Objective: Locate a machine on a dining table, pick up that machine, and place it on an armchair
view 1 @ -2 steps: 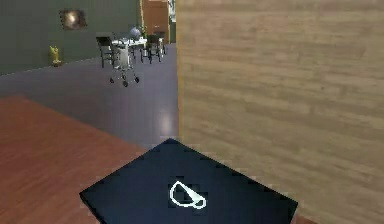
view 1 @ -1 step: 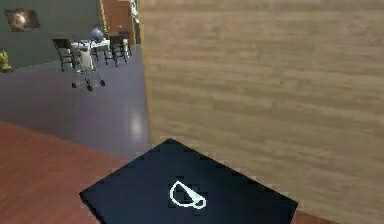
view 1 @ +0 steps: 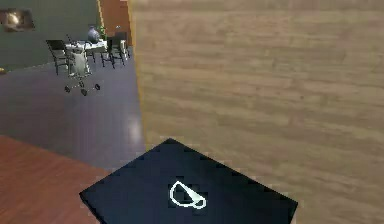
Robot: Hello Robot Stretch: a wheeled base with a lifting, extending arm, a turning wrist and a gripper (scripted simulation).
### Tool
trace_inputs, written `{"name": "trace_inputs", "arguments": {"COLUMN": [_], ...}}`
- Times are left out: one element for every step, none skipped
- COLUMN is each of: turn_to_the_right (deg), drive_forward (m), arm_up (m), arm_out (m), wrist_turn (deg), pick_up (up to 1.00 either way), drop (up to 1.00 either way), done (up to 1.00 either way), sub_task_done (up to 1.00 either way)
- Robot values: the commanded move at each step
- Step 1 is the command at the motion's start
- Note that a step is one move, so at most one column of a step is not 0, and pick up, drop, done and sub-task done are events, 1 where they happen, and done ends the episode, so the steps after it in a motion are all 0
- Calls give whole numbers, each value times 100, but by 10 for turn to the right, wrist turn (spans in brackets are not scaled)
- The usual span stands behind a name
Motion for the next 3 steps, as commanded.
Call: {"name": "trace_inputs", "arguments": {"turn_to_the_right": [-390, 0, 180], "drive_forward": [0, 100, 0], "arm_up": [0, 0, 0], "arm_out": [0, 0, 0], "wrist_turn": [0, 0, 0], "pick_up": [0, 0, 0], "drop": [0, 0, 0], "done": [0, 0, 0], "sub_task_done": [0, 0, 0]}}
